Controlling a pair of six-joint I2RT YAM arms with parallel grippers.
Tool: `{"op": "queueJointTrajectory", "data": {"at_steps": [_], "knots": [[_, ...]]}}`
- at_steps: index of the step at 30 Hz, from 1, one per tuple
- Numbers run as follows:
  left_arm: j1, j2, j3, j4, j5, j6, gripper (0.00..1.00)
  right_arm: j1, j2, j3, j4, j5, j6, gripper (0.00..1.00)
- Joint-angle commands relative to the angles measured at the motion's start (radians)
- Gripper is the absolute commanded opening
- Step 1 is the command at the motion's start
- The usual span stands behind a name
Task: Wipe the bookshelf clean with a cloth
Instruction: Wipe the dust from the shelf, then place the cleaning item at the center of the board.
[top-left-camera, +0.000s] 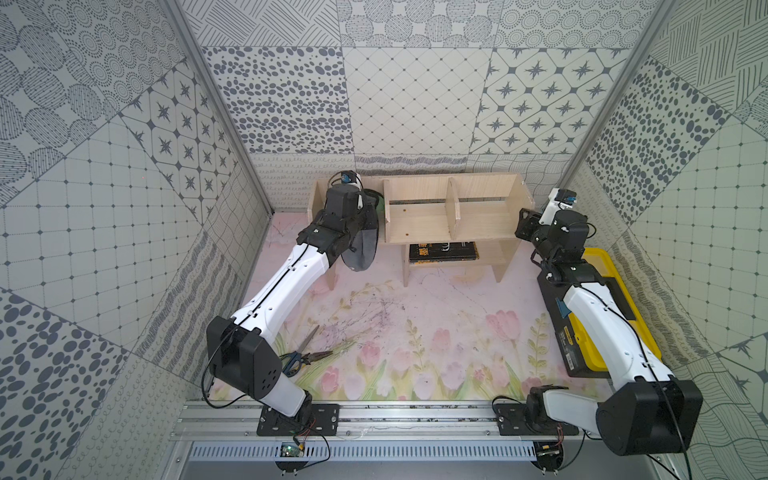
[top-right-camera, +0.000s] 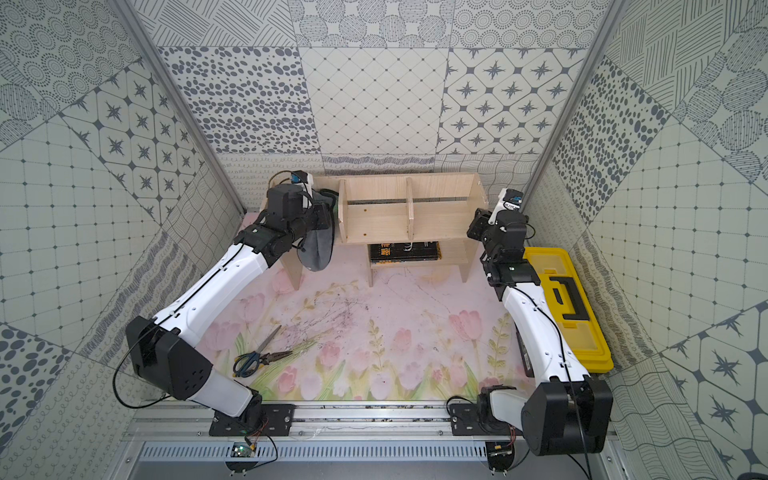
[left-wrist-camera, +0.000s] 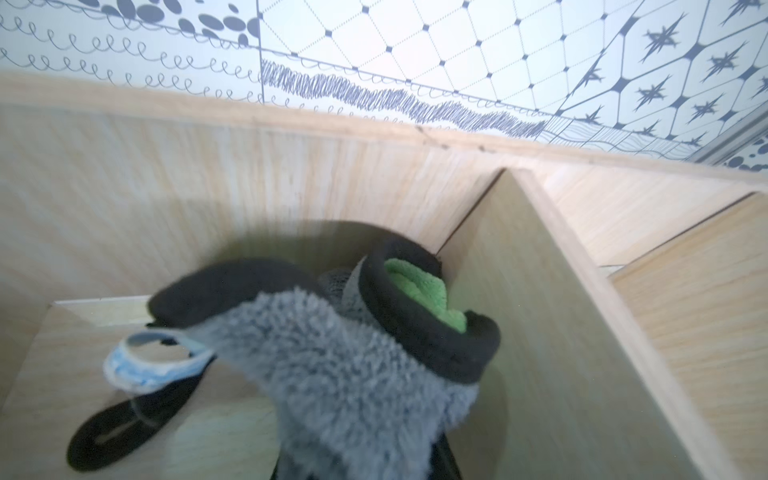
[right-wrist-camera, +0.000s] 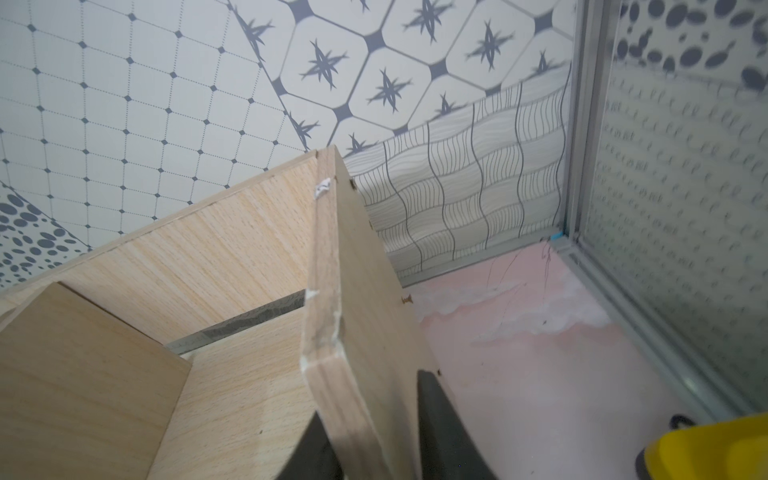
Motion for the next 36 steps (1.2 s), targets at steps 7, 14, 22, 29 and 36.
{"op": "queueJointTrajectory", "data": {"at_steps": [7,14,22,29,36], "knots": [[-0.015,-0.375,-0.218,-0.023,0.117,0.041,0.00,-0.011,-0.109,0.104,-0.389,-0.004,-0.032,0.97],[-0.034,-0.637,-0.474,-0.096,0.281,-0.026,0.00,0.020,-0.240,0.057,-0.427,-0.074,-0.005,0.97],[-0.296,-0.596,-0.815,0.128,0.186,-0.201,0.02,0.224,-0.389,-0.179,-0.441,0.151,-0.058,0.97],[-0.394,-0.389,-0.859,0.285,0.106,-0.236,0.99,0.367,-0.457,-0.386,-0.247,0.398,0.017,0.97],[-0.394,-0.358,-0.820,0.232,0.002,-0.185,0.99,0.342,-0.511,-0.672,0.028,0.523,0.085,0.97]]}}
